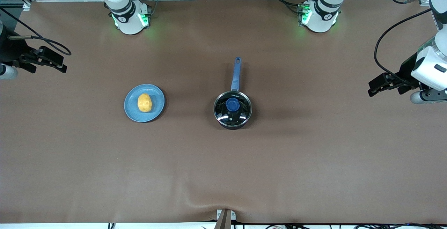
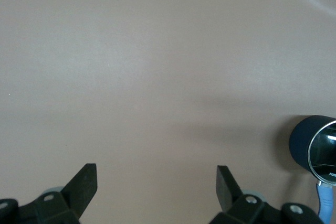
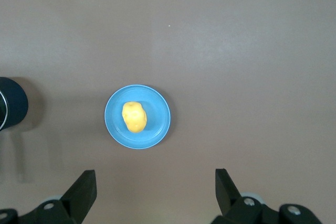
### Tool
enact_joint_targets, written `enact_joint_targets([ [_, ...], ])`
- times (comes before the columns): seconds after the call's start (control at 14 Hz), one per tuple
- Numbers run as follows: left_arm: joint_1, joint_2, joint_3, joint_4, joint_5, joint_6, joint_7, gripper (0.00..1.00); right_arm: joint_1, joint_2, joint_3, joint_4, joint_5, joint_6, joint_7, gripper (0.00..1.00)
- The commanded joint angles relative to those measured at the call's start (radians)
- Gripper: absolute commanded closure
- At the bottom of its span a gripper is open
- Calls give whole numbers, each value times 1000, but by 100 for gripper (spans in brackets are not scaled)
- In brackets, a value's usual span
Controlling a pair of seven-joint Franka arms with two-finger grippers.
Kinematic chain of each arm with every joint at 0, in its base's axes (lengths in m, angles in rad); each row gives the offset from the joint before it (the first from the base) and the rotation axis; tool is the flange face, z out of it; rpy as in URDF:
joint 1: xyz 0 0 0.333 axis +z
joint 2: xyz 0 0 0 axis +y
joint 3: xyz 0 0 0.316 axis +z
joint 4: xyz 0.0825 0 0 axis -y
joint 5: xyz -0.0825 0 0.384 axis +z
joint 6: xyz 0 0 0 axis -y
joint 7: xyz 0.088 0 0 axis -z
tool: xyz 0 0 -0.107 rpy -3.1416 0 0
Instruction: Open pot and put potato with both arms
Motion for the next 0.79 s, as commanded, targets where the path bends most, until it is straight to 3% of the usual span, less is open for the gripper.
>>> enact_joint_targets([
  [0.0,-16,-33,16,-31,-8,11,16,0,-14,-9,5,-2,5,-9,-12,0],
  [0.71,-16,-30,31,-29,-54,28,-61,0,-14,-5,2,0,5,-8,-13,0],
])
